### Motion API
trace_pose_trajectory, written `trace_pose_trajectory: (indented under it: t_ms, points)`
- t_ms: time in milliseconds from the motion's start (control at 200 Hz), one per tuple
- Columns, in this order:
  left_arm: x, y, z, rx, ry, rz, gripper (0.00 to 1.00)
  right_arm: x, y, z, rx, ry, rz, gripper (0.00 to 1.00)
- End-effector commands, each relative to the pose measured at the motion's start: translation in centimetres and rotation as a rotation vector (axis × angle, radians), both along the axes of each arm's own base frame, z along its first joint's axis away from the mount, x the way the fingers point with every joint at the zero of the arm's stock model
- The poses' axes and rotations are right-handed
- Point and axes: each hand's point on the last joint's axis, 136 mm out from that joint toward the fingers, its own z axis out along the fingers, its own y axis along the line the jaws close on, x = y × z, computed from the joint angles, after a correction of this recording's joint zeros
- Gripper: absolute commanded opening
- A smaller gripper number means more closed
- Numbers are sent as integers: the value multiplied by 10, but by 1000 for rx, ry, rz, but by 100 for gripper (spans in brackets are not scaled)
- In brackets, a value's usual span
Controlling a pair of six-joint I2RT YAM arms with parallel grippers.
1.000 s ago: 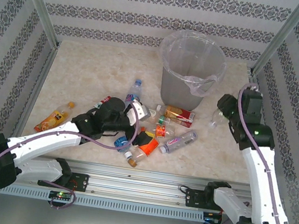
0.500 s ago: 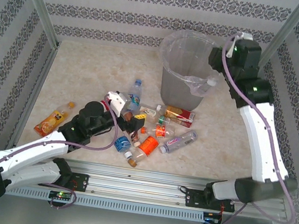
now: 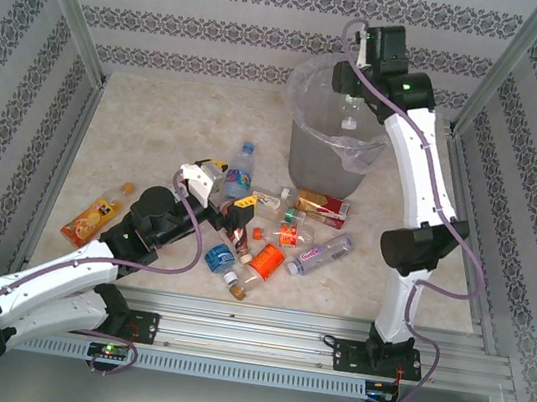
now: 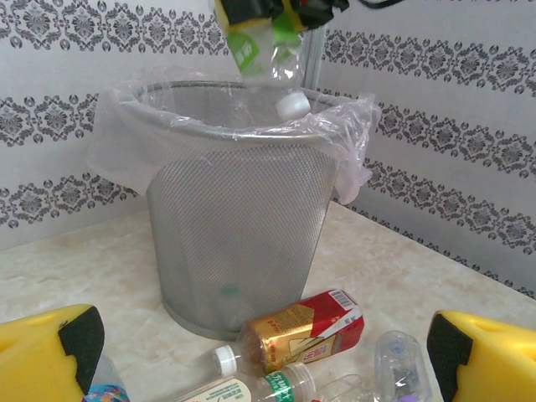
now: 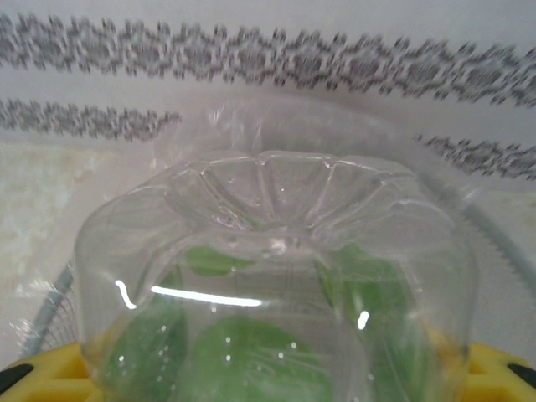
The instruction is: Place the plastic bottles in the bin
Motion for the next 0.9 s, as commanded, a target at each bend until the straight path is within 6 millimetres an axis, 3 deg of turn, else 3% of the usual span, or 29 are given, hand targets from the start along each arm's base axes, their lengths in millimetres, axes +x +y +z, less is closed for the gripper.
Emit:
trace_pose_trajectory:
  t_ms: [0, 285, 505, 674, 899]
  points:
    - [6, 5, 12, 35, -20, 34, 100, -15, 7, -16, -9, 92, 30, 55]
    - [3, 1, 12, 45, -23, 2, 100, -19, 13, -82, -11, 296, 13, 57]
    - [6, 1, 8, 68, -1, 16, 100, -17, 18, -117, 3, 381, -5, 60]
    - [8, 1, 7, 79, 8, 22, 100, -15, 15, -123, 0, 395, -34, 70]
    - [10, 0, 5, 93, 29, 25, 100, -16, 9, -104, 20, 357, -51, 79]
